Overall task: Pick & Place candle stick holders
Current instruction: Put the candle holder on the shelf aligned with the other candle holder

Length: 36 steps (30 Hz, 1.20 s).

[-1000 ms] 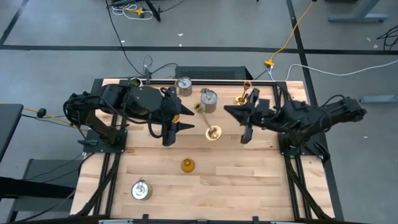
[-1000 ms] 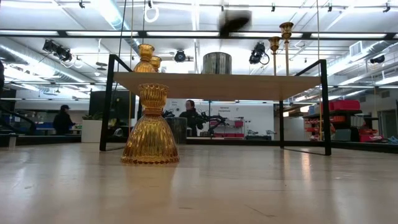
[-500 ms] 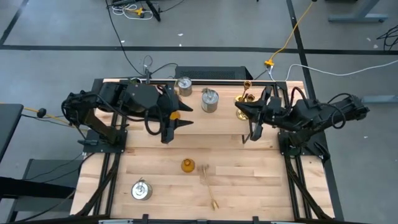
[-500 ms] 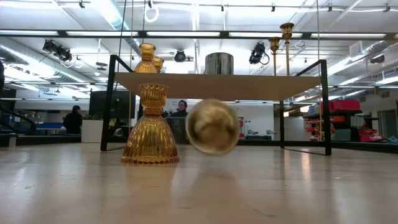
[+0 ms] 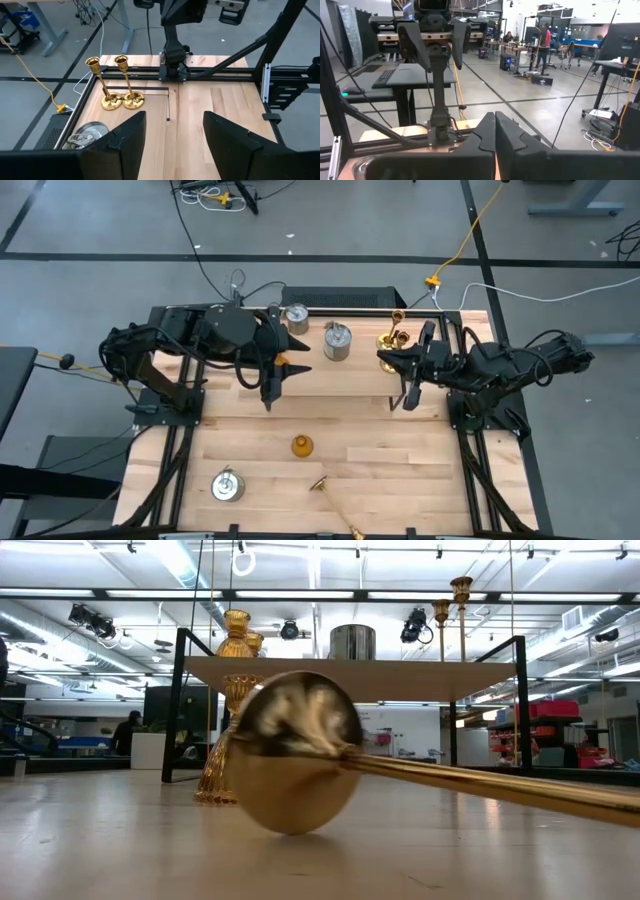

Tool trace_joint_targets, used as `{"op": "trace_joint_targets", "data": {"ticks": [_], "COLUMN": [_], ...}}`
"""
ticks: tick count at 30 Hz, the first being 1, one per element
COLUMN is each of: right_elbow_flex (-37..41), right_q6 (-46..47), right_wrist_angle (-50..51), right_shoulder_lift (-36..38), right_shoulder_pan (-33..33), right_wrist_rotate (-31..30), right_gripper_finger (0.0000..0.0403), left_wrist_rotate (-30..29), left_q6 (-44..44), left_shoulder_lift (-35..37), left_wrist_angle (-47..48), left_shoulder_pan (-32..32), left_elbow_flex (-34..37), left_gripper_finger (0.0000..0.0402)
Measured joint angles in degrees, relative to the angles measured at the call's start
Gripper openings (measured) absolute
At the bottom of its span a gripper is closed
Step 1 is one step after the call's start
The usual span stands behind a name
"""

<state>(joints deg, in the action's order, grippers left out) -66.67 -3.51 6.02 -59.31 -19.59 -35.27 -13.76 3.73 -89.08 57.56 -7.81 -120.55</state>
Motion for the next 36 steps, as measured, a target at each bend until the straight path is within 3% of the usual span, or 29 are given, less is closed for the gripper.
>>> {"op": "trace_joint_targets", "data": {"ticks": [13, 36], "right_elbow_flex": [0.0, 0.0], "right_q6": [0.0, 0.3], "right_wrist_angle": [1.2, 5.6], "right_shoulder_lift": [0.0, 0.0], "right_shoulder_pan": [0.0, 0.0], "right_wrist_rotate": [0.2, 0.2], "right_gripper_finger": [0.0046, 0.0197], "left_wrist_rotate": [2.4, 2.4], "left_q6": [-3.2, -7.3], "left_shoulder_lift": [0.0, -4.3], "left_wrist_angle": [0.0, 4.1], "left_shoulder_pan": [-1.1, -10.4], "left_elbow_flex": [0.0, 0.0], "left_gripper_finger": [0.0206, 0.0207]}}
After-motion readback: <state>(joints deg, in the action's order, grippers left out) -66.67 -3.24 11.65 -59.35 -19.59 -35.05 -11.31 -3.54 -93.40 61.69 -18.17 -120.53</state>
